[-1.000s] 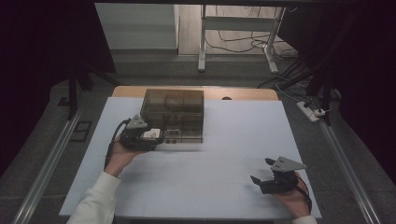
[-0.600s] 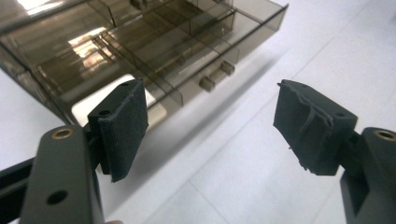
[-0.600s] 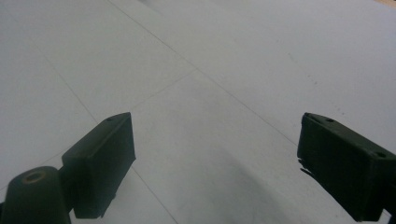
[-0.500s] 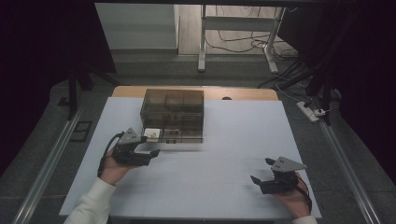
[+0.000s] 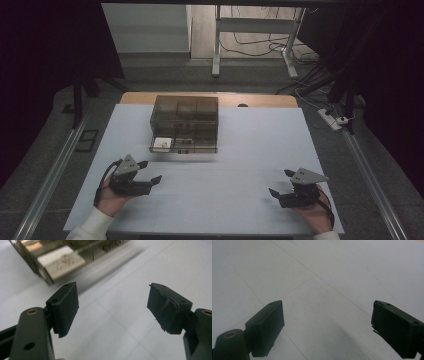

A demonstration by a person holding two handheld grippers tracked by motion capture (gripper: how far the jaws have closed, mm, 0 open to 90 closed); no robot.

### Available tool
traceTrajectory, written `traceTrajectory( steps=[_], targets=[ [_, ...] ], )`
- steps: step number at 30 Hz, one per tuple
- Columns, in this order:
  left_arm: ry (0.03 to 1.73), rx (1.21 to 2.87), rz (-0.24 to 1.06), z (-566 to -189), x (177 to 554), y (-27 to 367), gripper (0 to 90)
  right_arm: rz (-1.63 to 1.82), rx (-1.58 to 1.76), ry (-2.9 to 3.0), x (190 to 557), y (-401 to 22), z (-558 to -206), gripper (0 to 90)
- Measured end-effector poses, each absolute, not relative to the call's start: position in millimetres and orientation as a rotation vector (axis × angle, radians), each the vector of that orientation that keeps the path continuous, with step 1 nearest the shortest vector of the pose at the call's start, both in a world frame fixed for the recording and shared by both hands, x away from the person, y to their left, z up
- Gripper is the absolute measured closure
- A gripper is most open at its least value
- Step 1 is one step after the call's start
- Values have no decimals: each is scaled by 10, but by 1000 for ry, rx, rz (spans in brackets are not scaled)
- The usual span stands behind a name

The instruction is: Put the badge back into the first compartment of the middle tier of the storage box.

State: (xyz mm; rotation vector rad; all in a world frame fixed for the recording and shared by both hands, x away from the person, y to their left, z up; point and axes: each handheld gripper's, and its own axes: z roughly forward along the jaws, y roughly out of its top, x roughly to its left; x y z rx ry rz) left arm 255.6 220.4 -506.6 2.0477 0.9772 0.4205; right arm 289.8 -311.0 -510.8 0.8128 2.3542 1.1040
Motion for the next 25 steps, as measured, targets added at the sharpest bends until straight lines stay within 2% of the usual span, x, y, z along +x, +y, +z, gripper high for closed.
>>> traceTrajectory(
  steps=[8, 25],
  targets=[
    [981, 2052, 411, -5131, 2429, 2266, 248, 1096, 819, 2357, 2895, -3105, -5113, 110],
    [976, 2057, 409, -5129, 2448, 2260, 239, 1094, 814, 2356, 2895, -3096, -5114, 110]
  ],
)
